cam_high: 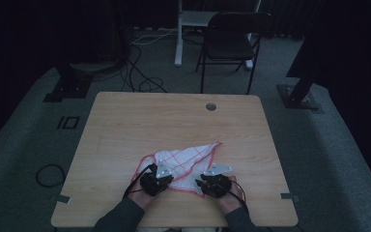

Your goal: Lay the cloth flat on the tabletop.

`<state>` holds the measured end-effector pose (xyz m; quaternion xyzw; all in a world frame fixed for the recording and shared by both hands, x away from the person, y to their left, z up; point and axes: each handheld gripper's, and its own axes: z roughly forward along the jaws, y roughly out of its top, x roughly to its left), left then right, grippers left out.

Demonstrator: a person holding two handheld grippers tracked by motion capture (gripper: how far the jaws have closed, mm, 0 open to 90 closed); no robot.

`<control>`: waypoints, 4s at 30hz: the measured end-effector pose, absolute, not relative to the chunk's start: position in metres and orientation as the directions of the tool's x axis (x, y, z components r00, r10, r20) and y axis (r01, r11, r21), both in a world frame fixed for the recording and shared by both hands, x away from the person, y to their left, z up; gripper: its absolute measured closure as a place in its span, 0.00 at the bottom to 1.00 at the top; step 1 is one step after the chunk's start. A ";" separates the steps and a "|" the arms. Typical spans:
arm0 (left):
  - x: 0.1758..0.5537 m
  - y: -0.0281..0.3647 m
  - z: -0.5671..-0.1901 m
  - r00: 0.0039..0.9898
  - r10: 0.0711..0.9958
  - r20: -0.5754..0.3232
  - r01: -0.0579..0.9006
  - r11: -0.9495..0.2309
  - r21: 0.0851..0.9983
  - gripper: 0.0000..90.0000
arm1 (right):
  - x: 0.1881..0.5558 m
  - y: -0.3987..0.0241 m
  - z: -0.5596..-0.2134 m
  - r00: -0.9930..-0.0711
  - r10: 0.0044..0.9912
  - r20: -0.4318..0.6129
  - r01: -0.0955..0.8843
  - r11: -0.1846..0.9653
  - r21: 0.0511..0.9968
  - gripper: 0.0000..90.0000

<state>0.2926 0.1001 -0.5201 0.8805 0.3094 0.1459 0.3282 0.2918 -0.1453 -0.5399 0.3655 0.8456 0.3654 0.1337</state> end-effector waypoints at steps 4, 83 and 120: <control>0.296 0.101 -0.516 0.762 0.644 0.070 0.440 -0.593 0.674 0.97 | 0.291 -0.145 -0.540 -0.699 0.714 0.036 0.517 0.471 0.715 0.75; 0.375 0.161 -0.529 0.545 0.838 0.030 0.596 -0.412 0.689 0.85 | 0.280 -0.165 -0.539 -0.712 0.699 0.067 0.531 0.473 0.703 0.73; 0.304 0.186 -0.519 0.543 0.838 -0.048 0.540 -0.305 0.785 0.67 | 0.316 -0.158 -0.540 -0.663 0.748 0.020 0.514 0.436 0.739 0.68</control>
